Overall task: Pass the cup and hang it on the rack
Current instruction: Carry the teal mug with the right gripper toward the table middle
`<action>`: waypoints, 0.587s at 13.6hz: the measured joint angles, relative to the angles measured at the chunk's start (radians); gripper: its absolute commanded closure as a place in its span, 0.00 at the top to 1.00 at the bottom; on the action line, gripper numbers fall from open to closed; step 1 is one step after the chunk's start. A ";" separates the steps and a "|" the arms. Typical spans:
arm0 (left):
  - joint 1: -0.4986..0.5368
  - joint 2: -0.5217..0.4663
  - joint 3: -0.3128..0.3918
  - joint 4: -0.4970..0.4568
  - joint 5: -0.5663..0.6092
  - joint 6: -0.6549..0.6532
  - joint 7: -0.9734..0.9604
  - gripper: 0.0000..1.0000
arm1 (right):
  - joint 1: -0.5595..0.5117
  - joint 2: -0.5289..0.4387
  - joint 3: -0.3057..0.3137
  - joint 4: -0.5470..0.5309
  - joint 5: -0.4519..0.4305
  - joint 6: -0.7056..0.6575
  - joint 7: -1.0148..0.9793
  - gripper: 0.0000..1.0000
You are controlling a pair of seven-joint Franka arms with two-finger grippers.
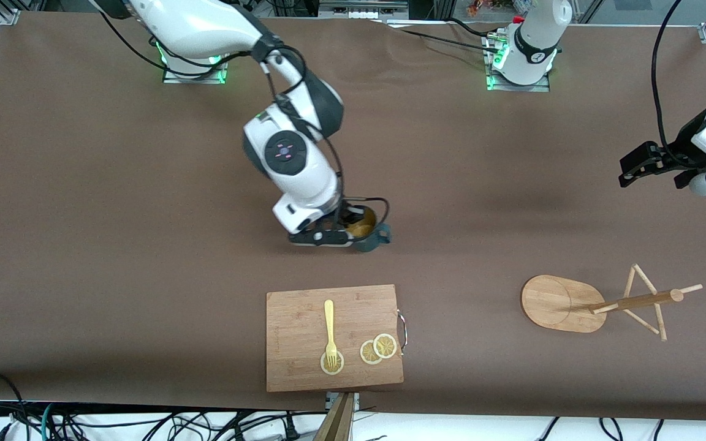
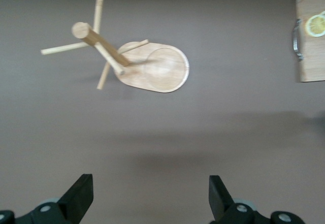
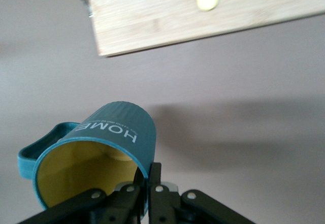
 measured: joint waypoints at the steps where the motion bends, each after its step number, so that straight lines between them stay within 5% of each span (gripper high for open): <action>1: -0.001 0.002 -0.002 0.000 0.036 -0.009 0.000 1.00 | 0.028 0.026 -0.003 0.006 -0.003 0.036 0.022 0.00; 8: -0.003 0.035 -0.009 0.000 0.112 -0.019 0.000 1.00 | 0.136 0.087 -0.008 0.039 -0.007 0.108 0.138 0.00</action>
